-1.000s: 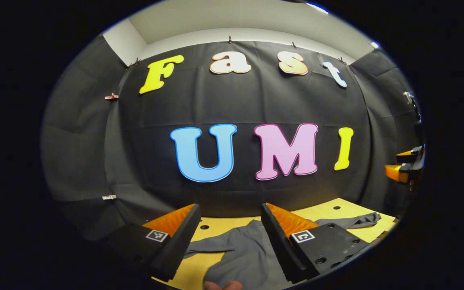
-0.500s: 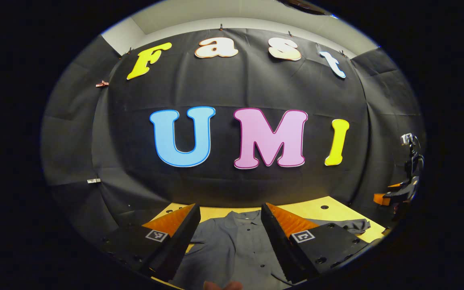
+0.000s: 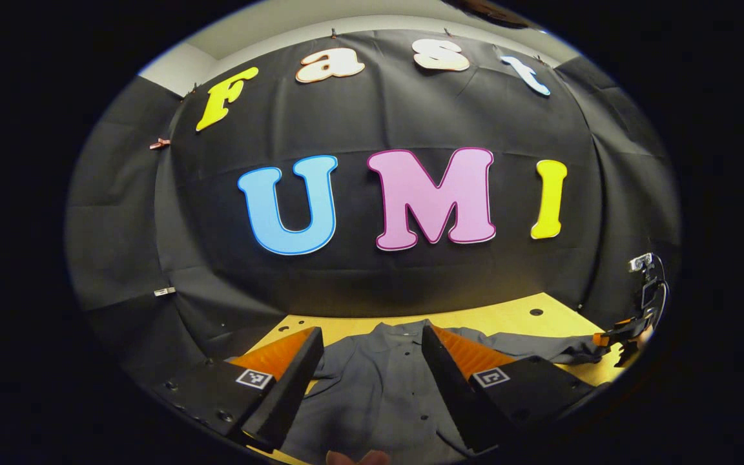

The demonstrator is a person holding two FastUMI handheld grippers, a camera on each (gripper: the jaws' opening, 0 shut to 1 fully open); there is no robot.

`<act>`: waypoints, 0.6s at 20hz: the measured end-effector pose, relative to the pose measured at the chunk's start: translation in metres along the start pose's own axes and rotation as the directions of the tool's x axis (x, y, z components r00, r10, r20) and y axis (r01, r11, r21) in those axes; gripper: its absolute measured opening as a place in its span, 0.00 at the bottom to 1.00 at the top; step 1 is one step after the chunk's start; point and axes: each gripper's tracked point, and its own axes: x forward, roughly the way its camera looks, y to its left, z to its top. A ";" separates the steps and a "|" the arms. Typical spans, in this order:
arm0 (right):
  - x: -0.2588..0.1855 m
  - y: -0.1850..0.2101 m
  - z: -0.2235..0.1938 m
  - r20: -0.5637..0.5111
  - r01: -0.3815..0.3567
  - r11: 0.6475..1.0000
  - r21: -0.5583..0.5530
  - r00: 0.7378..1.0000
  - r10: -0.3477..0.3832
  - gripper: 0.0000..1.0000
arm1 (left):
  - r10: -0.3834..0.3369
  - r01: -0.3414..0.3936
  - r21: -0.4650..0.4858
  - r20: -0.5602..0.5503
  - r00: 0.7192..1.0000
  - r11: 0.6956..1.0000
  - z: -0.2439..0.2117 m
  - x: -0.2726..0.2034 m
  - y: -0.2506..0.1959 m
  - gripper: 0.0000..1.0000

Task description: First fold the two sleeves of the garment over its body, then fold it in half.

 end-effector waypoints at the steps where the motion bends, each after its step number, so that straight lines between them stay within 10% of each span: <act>1: 0.007 -0.001 -0.009 -0.022 -0.004 1.000 0.001 1.000 0.004 0.98 | 0.008 -0.008 0.001 -0.007 1.000 1.000 -0.001 0.001 -0.001 0.97; 11: 0.040 -0.007 -0.052 -0.124 0.006 0.998 0.068 0.992 0.002 0.96 | 0.048 -0.047 0.041 -0.012 0.999 0.998 0.002 0.006 -0.005 0.97; 12: 0.040 -0.005 -0.054 -0.134 0.000 0.998 0.058 0.991 0.008 0.75 | 0.052 -0.051 0.043 -0.012 0.999 0.998 0.001 0.007 -0.003 0.97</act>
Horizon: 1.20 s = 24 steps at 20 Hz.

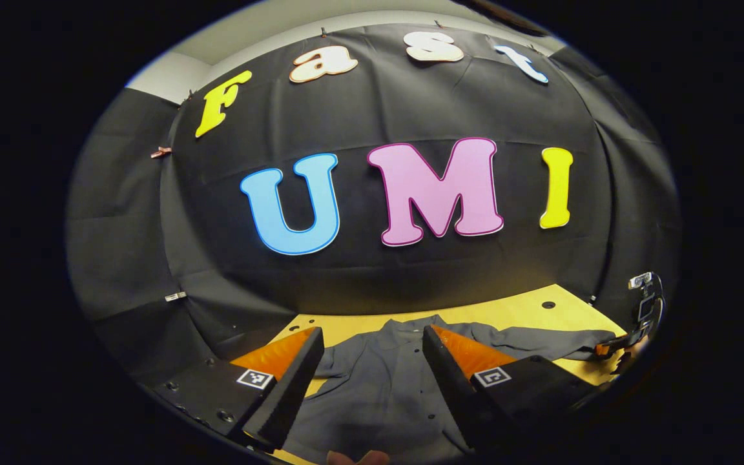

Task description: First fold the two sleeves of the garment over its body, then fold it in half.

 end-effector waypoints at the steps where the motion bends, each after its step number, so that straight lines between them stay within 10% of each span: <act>1: -0.001 0.003 0.001 0.016 -0.009 1.000 -0.022 1.000 0.010 0.55 | 0.002 -0.002 0.001 -0.002 1.000 1.000 0.001 0.000 0.001 0.97; 3: -0.001 0.005 0.002 0.024 0.004 0.995 -0.096 1.000 -0.002 0.13 | -0.001 0.001 0.002 0.001 1.000 1.000 -0.001 0.000 0.006 0.97; 4: -0.007 0.005 0.003 0.025 0.019 0.991 -0.133 1.000 -0.016 0.10 | -0.002 0.002 0.005 -0.001 1.000 1.000 -0.002 -0.001 0.008 0.97; 13: -0.091 -0.003 0.036 0.214 0.173 0.976 -0.132 0.966 -0.142 0.09 | -0.060 0.060 0.010 0.023 0.998 0.998 -0.005 0.003 0.054 0.97; 24: -0.195 0.110 0.089 0.382 0.131 0.987 -0.091 0.920 -0.087 0.10 | -0.077 0.077 -0.016 0.037 0.996 0.997 -0.031 0.024 0.153 0.97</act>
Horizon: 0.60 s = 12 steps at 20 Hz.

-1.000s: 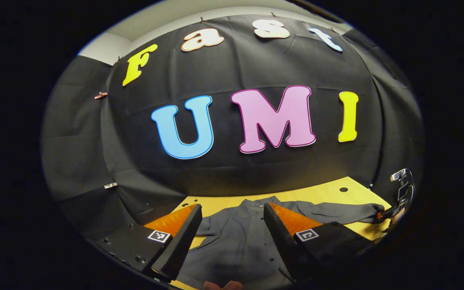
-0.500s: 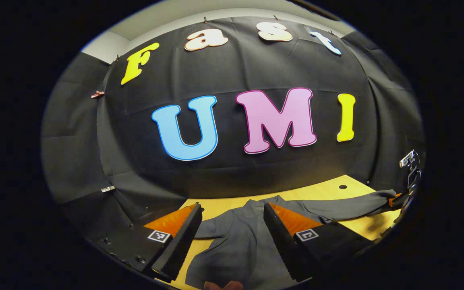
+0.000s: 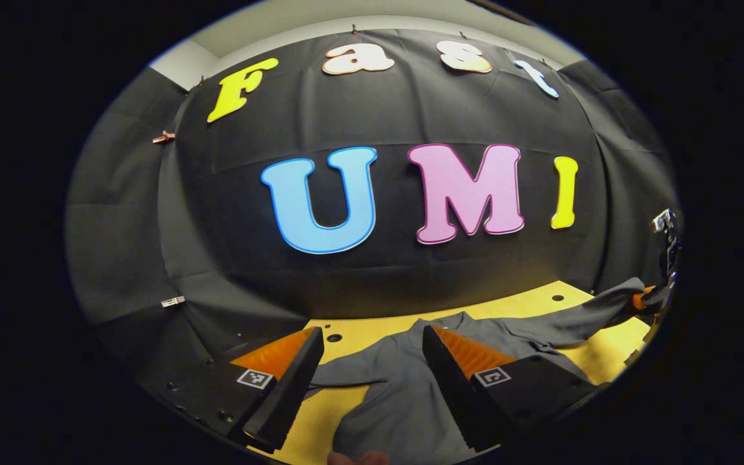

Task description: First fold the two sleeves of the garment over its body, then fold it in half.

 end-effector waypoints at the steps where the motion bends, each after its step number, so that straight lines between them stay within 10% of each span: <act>1: -0.004 0.016 0.010 0.016 -0.015 1.000 0.001 1.000 0.015 0.10 | 0.007 -0.007 -0.002 -0.004 1.000 1.000 -0.004 0.000 0.011 0.98; 12: -0.022 0.221 0.080 0.117 -0.251 0.968 -0.023 0.961 0.252 0.09 | 0.149 -0.152 -0.027 -0.082 0.985 0.988 -0.063 0.000 0.141 0.97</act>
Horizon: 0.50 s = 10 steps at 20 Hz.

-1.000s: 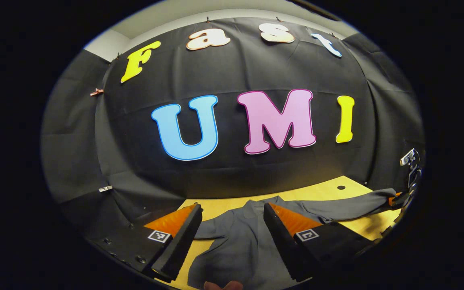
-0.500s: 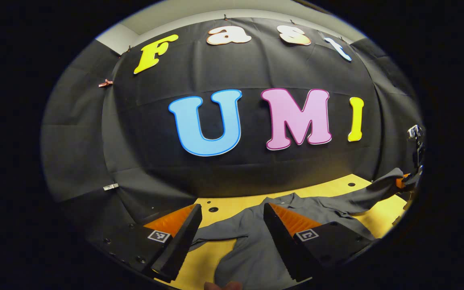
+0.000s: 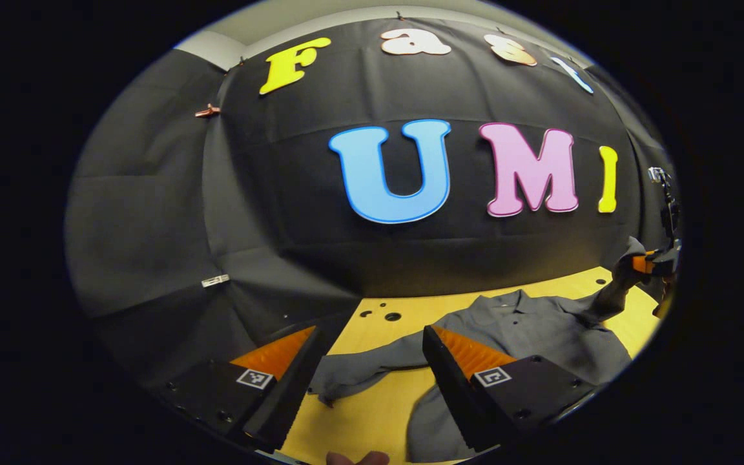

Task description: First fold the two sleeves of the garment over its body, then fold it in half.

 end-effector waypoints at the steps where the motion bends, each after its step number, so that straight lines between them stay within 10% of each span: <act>1: 0.005 0.020 0.002 0.003 -0.024 1.000 -0.001 1.000 0.024 0.10 | 0.012 -0.012 -0.003 -0.007 1.000 1.000 -0.005 0.003 0.011 0.97; 10: 0.050 0.175 -0.042 -0.097 -0.232 0.972 -0.018 0.968 0.230 0.10 | 0.112 -0.112 0.007 -0.088 0.990 0.994 -0.054 0.029 0.081 0.97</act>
